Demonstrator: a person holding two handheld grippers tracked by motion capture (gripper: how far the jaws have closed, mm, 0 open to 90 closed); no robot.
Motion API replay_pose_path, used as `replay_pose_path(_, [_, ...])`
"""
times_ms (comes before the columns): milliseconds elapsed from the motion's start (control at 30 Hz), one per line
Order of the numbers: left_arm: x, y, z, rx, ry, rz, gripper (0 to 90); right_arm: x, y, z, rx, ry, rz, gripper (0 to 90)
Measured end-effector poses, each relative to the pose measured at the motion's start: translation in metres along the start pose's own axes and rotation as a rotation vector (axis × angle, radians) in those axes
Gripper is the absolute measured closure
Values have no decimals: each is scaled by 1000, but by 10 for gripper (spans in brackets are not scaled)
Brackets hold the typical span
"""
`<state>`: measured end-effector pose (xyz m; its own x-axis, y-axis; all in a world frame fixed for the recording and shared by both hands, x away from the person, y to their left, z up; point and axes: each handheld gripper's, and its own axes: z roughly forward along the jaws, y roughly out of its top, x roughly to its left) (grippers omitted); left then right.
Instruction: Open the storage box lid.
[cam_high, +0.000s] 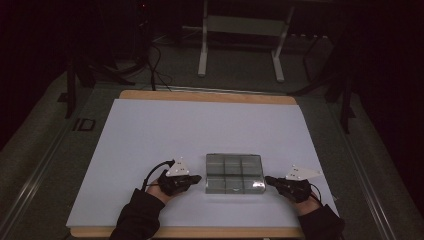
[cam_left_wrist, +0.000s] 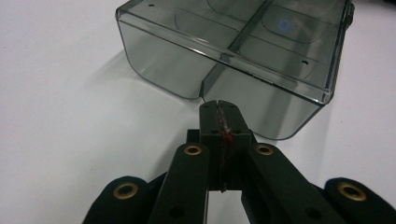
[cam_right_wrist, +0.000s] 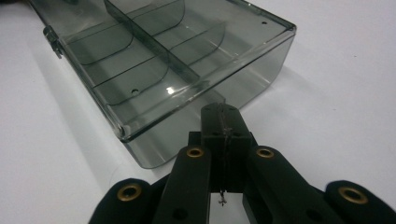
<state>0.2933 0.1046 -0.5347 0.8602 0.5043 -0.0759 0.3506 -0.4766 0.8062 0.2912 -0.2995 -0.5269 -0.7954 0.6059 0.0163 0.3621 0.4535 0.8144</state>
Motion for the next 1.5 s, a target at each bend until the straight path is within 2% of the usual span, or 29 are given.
replay_pose_path(133, [-2,2,3,3,-11,13,900,2,2,2,9,2,-15,900])
replay_pose_path(400, [-5,5,2,-18,-37,23,900,2,3,0,5,12,-6,900])
replay_pose_path(800, [-8,11,-1,-16,-33,42,900,2,6,-2,1,20,-10,900])
replay_pose_path(1267, [-9,14,-1,-42,-33,35,900,1,10,-6,-19,28,-6,898])
replay_pose_path(1333, [-8,14,-1,-51,-25,31,898,1,11,-5,-20,24,-13,828])
replay_pose_path(1500, [-7,16,0,-67,-8,27,882,0,11,-5,-28,23,-12,790])
